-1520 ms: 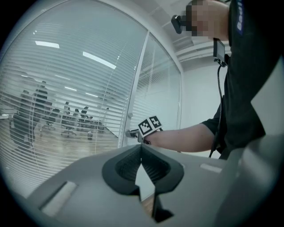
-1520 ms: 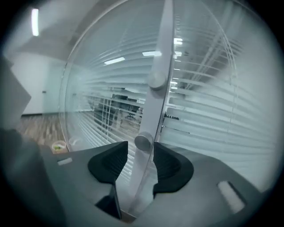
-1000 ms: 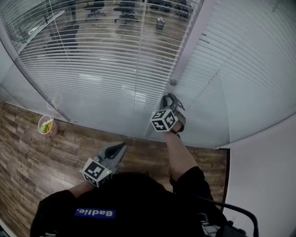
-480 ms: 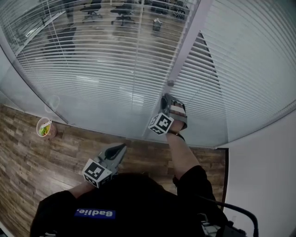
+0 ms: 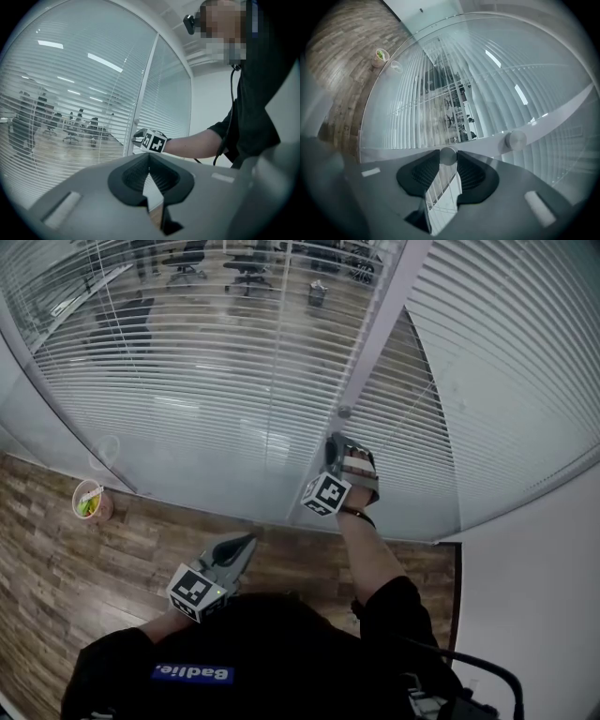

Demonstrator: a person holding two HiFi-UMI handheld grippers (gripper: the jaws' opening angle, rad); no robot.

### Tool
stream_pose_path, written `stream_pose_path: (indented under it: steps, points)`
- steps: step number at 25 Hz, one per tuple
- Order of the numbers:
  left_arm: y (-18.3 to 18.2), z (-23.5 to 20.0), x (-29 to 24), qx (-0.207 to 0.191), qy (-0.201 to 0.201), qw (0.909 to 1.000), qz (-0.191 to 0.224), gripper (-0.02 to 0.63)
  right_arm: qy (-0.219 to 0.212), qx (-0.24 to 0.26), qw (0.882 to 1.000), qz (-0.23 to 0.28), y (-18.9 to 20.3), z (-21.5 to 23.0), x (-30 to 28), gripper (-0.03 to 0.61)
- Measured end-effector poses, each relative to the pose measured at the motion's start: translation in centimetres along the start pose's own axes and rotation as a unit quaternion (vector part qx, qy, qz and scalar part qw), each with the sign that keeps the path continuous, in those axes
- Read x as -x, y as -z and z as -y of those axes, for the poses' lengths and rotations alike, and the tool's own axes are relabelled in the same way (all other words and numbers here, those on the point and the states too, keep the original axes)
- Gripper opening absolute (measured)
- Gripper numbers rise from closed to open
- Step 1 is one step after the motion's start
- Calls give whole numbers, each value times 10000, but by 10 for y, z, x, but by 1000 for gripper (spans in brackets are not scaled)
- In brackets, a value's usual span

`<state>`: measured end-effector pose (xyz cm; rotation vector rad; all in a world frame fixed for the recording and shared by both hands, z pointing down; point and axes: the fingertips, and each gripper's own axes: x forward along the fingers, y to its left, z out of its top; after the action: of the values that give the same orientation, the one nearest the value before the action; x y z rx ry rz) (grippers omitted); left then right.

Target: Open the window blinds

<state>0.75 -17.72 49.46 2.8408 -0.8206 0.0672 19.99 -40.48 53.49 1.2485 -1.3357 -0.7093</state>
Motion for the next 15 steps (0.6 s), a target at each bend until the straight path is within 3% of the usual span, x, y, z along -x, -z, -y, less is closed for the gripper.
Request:
stream_pose_path:
  steps: [4,6,7,12,14,15]
  points:
    - [6,-1,0,-9,-17,10000,7,0,12,-213,9997,124,1,-5,-2,131]
    - [16,-2,2,17,-15,10000,17,0,32,-495,9985,237,3,-16,4,218]
    - [17,-3,3,35,-4,10000,31,0,73,-656,9974,280,4,-20,10,223]
    - [0,1,-1,168,240,9994,160,0,41,-1592,9865,393,13,-26,56,195]
    - [9,5,-4,249,417,9986,185,0,-118,-2204,9745,413,20,-49,77,144]
    - [15,8,-4,301,514,9980,196,0,-243,-2657,9628,436,22,-62,91,116]
